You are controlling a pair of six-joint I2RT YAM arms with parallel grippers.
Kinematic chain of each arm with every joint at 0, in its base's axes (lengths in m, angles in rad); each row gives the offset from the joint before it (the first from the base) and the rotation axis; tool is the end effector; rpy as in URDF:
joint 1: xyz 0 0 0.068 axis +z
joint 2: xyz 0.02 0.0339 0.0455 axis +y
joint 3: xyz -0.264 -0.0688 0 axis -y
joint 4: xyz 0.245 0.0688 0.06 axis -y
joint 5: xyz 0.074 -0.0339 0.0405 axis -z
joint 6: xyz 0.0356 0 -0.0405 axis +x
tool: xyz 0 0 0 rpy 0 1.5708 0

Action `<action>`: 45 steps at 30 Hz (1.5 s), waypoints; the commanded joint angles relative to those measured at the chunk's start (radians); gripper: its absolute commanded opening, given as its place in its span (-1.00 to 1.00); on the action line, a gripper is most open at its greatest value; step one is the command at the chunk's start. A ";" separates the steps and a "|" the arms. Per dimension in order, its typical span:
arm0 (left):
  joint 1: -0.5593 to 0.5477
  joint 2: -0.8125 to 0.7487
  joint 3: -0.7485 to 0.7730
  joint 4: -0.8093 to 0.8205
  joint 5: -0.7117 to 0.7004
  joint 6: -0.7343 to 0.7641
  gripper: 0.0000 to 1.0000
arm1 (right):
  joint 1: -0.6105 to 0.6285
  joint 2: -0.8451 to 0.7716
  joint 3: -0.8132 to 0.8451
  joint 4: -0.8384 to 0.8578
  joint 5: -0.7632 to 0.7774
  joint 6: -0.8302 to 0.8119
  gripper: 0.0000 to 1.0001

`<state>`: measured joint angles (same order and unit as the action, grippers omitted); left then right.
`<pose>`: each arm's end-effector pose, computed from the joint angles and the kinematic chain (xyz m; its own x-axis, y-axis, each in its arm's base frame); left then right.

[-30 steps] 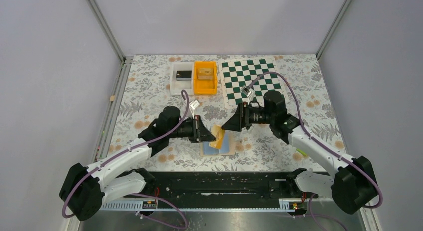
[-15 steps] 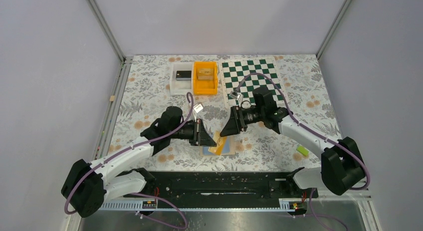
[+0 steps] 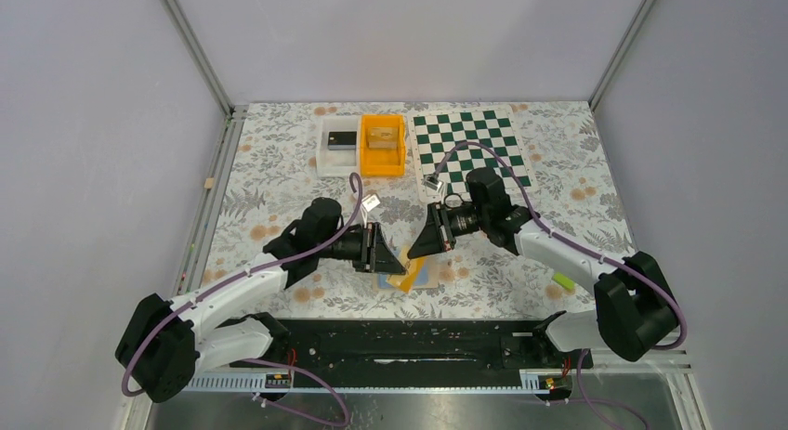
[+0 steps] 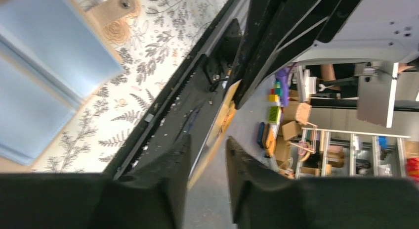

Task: Take the credit cards out of the card holder
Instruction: Place the credit card in the storage box.

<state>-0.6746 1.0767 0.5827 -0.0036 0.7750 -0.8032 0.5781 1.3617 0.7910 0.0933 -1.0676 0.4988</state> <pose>0.1612 -0.1608 0.2351 -0.9255 0.0819 -0.3699 0.3751 0.3353 -0.8642 0.2214 0.1817 0.2480 -0.7757 -0.2307 -0.5874 -0.6196 0.1014 0.7784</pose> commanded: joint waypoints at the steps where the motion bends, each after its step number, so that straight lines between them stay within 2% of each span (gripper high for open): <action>1: 0.001 -0.037 0.058 -0.014 -0.084 0.031 -0.23 | 0.008 -0.049 -0.039 0.181 0.045 0.177 -1.00; 5: 0.015 -0.105 0.057 -0.068 -0.202 0.027 0.04 | -0.023 -0.125 -0.112 0.383 0.187 0.388 -1.00; 8: 0.043 -0.147 0.013 -0.015 -0.238 -0.018 0.11 | -0.029 -0.177 -0.145 0.485 0.295 0.481 -1.00; 15: 0.090 -0.180 -0.069 0.225 -0.205 -0.188 0.16 | -0.029 -0.190 -0.246 0.699 0.502 0.668 -1.00; 19: 0.089 -0.170 -0.076 0.281 -0.222 -0.234 0.10 | -0.029 -0.196 -0.287 0.750 0.560 0.702 -1.00; 22: 0.089 -0.179 -0.089 0.294 -0.272 -0.281 -0.05 | -0.029 -0.229 -0.330 0.746 0.623 0.706 -1.00; 26: 0.089 -0.197 -0.128 0.350 -0.315 -0.348 -0.15 | -0.029 -0.275 -0.379 0.743 0.697 0.708 -1.00; 41: 0.090 -0.143 -0.118 0.385 -0.345 -0.363 -0.24 | -0.028 -0.254 -0.422 0.842 0.684 0.779 -1.00; 45: 0.090 -0.112 -0.106 0.395 -0.340 -0.357 -0.38 | -0.027 -0.246 -0.434 0.848 0.684 0.781 -1.00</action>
<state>-0.5877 0.9401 0.4488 0.3161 0.4541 -1.1614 0.5533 1.1099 0.3645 0.8673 -0.4019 1.2644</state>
